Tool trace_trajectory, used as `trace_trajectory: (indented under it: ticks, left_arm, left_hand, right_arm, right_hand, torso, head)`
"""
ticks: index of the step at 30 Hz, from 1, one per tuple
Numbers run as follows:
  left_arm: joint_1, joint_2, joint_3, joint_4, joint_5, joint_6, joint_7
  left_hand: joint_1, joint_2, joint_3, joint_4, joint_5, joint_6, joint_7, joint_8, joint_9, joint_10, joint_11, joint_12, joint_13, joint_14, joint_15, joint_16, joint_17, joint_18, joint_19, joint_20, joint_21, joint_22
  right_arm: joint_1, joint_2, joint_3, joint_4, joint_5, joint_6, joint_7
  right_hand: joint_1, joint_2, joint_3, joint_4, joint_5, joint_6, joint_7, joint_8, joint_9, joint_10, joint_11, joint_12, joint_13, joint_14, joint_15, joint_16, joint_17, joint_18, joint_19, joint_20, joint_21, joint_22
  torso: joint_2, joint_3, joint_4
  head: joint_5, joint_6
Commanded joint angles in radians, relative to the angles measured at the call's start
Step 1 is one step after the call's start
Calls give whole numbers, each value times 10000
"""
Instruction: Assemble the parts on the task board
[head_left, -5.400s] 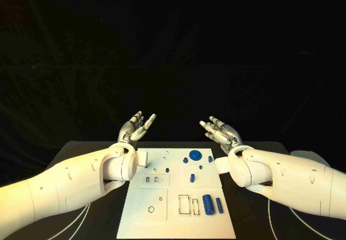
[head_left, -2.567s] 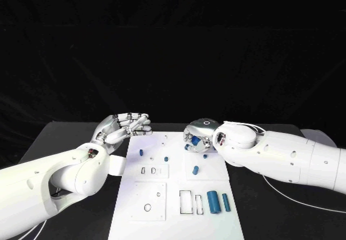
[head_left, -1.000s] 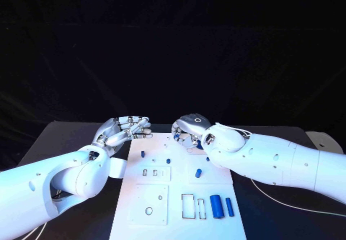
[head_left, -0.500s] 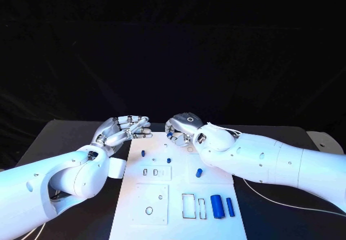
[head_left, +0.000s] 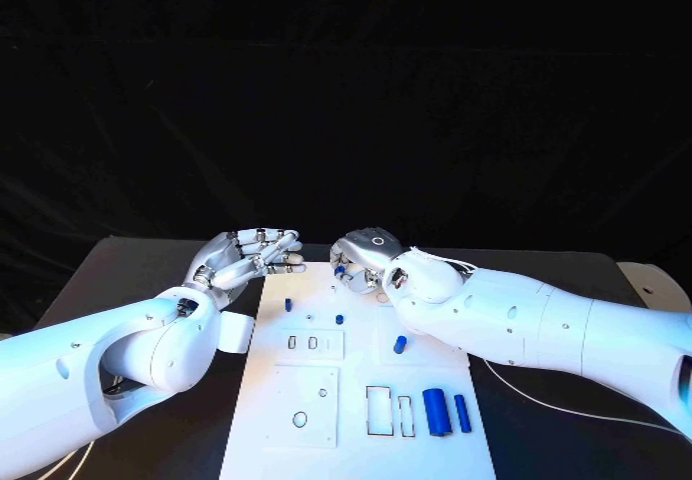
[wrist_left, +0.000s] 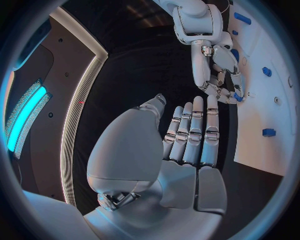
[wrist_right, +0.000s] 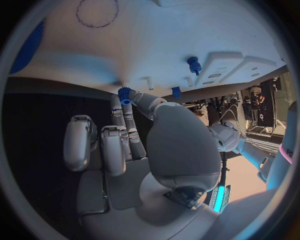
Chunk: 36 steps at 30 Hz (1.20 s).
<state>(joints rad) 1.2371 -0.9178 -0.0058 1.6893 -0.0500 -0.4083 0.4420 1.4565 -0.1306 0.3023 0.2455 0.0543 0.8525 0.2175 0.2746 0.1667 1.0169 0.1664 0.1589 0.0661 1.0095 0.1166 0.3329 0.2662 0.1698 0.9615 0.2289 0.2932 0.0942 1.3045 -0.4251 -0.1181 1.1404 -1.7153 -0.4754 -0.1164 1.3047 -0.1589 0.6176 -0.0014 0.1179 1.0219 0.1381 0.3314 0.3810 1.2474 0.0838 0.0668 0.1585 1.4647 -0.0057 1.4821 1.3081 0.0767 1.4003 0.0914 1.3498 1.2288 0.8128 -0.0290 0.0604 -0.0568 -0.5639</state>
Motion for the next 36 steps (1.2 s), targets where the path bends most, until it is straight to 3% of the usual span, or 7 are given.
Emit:
trace_trajectory:
  ticks: [1,13,16,18,20,28,36]
  left_arm:
    - [24,25,9,7,-27,177,50]
    - [27,30,9,-2,-27,172,49]
    - [28,26,9,0,-27,167,50]
    - [29,26,9,-2,-27,168,50]
    - [29,23,9,-7,-27,169,51]
    - [35,-23,9,-64,-26,166,55]
    - [44,-17,6,-186,-5,189,57]
  left_hand:
    - [-72,-19,40,42,6,-85,90,-69,3,-8,50,-53,-4,4,61,-26,15,141,60,19,-9,-13]
    - [-75,-18,42,42,6,-85,89,-70,5,-6,50,-64,-2,2,62,-30,23,141,61,20,-13,-17]
    - [-75,-18,42,42,6,-85,89,-70,5,-6,50,-64,-2,2,62,-30,23,141,61,20,-13,-17]
    - [-75,-18,42,42,6,-85,89,-70,5,-6,50,-64,-2,2,62,-30,23,141,61,20,-13,-17]
    - [-74,-19,45,40,7,-86,90,-72,6,-5,50,-72,-2,0,63,-32,28,141,61,21,-15,-20]
    - [-74,-20,46,39,7,-88,91,-73,6,-6,51,-76,-2,-1,63,-34,30,141,61,21,-17,-22]
    - [-69,-22,50,34,9,-90,91,-75,6,-5,51,-84,-1,-3,63,-37,36,141,61,22,-19,-25]
  right_arm:
    - [-6,35,1,-91,-158,353,-37]
    - [-13,71,-4,-231,-228,590,-59]
    - [-13,89,-9,-246,-121,386,71]
    - [-13,67,-10,-201,-70,240,119]
    - [-13,2,-11,-100,-42,89,133]
    - [35,-970,26,1027,158,-327,136]
    - [233,-2943,199,2716,1746,-81,265]
  right_hand:
    - [-17,116,49,-20,-46,-107,-6,4,14,47,-130,21,-3,677,2,19,557,-78,9,54,8,-19]
    - [-166,-2,64,13,-108,-297,73,-105,38,-171,-51,-54,-49,666,68,16,523,-56,-83,105,-47,-93]
    - [-658,-521,-209,265,-495,-1315,502,-825,-173,-1789,389,-38,-474,443,451,-361,-276,179,-841,418,-923,-1286]
    - [-683,-633,-571,324,-463,-1803,436,-1191,-294,-2285,400,-34,-627,368,459,-499,-573,304,-1125,495,-1320,-1783]
    - [-661,-629,-706,342,-430,-1800,443,-1219,-296,-2361,405,-11,-662,366,451,-507,-590,315,-1138,498,-1372,-1831]
    - [-600,-545,-961,426,-275,-1553,414,-1186,-266,-2122,365,156,-663,412,425,-439,-481,280,-977,480,-1273,-1639]
    - [-534,-489,-938,626,148,-1029,413,-1125,-235,-850,215,681,-482,581,311,-102,132,86,-394,383,-601,-641]
  torso:
    - [9,-1,-25]
    - [20,-1,-7]
    - [27,4,-31]
    - [29,10,-28]
    - [24,14,-26]
    - [3,20,-89]
    - [-47,45,-204]
  head:
    - [28,-10]
    - [9,15]
    - [34,20]
    - [36,25]
    - [17,26]
    - [-1,94]
    - [-43,170]
